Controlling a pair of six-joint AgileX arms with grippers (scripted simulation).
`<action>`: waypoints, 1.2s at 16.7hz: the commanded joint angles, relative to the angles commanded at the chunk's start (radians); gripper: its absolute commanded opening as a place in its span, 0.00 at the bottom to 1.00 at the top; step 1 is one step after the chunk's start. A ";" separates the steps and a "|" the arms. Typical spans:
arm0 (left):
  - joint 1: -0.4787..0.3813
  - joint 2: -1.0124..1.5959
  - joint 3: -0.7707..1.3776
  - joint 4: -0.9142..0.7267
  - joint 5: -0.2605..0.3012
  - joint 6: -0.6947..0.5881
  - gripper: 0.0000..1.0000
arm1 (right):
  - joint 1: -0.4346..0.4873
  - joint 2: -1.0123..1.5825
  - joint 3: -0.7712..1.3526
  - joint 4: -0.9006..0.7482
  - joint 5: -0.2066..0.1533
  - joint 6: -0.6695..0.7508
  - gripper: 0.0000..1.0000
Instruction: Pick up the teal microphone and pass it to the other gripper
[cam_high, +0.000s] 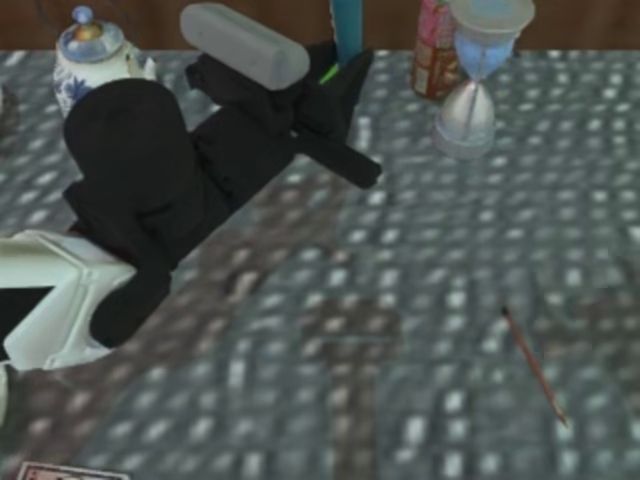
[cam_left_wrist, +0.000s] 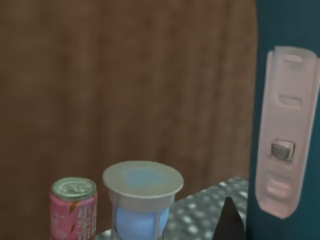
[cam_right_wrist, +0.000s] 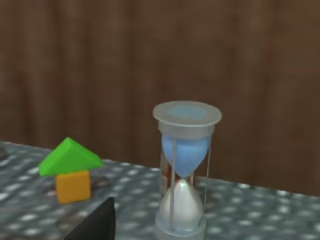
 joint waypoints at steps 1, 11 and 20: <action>0.000 0.000 0.000 0.000 0.000 0.000 0.00 | 0.031 0.085 0.046 0.027 -0.024 -0.004 1.00; 0.000 0.000 0.000 0.000 0.000 0.000 0.00 | 0.299 0.768 0.449 0.264 -0.236 -0.034 1.00; 0.000 0.000 0.000 0.000 0.000 0.000 0.00 | 0.333 0.852 0.507 0.300 -0.262 -0.040 1.00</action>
